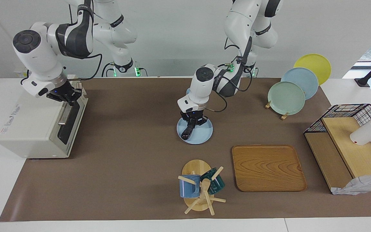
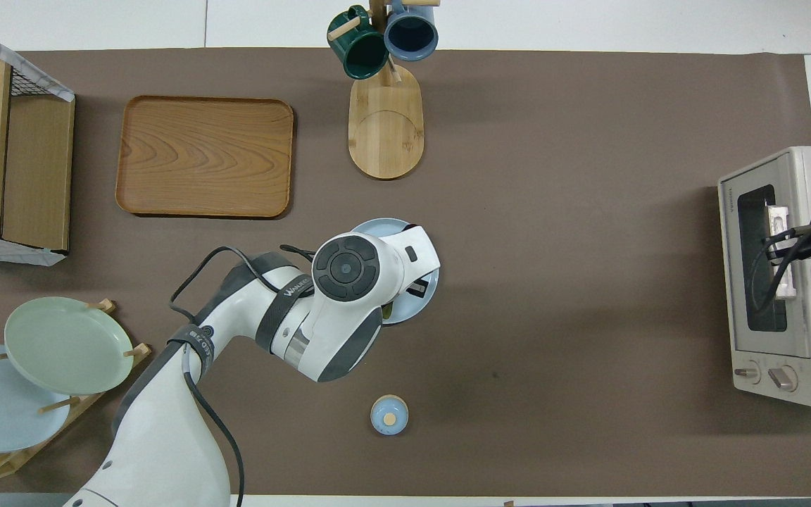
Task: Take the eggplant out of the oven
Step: 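Carry the eggplant with the left gripper to the wooden tray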
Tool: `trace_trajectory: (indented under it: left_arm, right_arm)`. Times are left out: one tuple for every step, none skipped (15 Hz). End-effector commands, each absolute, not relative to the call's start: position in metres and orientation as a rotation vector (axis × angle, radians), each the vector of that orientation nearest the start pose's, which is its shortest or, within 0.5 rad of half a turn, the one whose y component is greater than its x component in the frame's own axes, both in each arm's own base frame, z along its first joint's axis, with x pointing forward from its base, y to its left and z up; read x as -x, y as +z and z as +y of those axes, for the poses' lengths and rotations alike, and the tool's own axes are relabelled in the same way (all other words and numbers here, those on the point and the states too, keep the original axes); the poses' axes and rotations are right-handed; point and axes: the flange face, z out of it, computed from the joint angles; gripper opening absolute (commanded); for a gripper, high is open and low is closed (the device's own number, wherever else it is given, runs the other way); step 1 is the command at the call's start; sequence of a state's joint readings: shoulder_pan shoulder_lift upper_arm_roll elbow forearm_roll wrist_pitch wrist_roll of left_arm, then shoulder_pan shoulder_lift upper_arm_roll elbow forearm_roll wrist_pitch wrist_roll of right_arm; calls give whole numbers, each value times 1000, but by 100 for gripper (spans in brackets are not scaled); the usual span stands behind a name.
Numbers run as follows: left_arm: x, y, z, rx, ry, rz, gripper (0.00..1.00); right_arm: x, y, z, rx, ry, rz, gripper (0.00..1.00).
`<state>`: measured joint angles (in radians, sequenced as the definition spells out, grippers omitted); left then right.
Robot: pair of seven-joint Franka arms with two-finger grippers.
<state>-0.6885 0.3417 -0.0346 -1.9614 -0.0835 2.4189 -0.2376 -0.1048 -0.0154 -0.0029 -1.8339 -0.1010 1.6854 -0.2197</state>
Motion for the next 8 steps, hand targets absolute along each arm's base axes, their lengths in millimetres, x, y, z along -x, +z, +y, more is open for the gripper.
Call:
trace_trajectory:
  left_arm:
    - [-495, 361, -377, 3208, -79, 591, 0]
    - [-510, 378, -361, 3212, -64, 553, 0]
    - [-524, 388, -345, 3217, -52, 508, 0]
    - [-536, 397, -332, 3223, -41, 462, 0]
    - [-552, 401, -310, 3233, -26, 392, 0]
    - [-569, 406, -283, 3240, -23, 315, 0]
    - [-584, 407, -256, 3246, -28, 251, 0]
    - [-598, 404, -222, 3249, -30, 194, 0]
  right_arm:
    - [-566, 546, -30, 3163, 236, -202, 0]
    - [-567, 551, -24, 3172, 225, -138, 0]
    - [-569, 551, -23, 3175, 219, -90, 0]
    - [-570, 548, -17, 3176, 216, -97, 25]
    - [-569, 546, -15, 3171, 222, -101, 47]
    - [-568, 546, -12, 3155, 222, -91, 59]
    - [-568, 547, -12, 3151, 219, -86, 98]
    - [-568, 549, -14, 3150, 210, -76, 100]
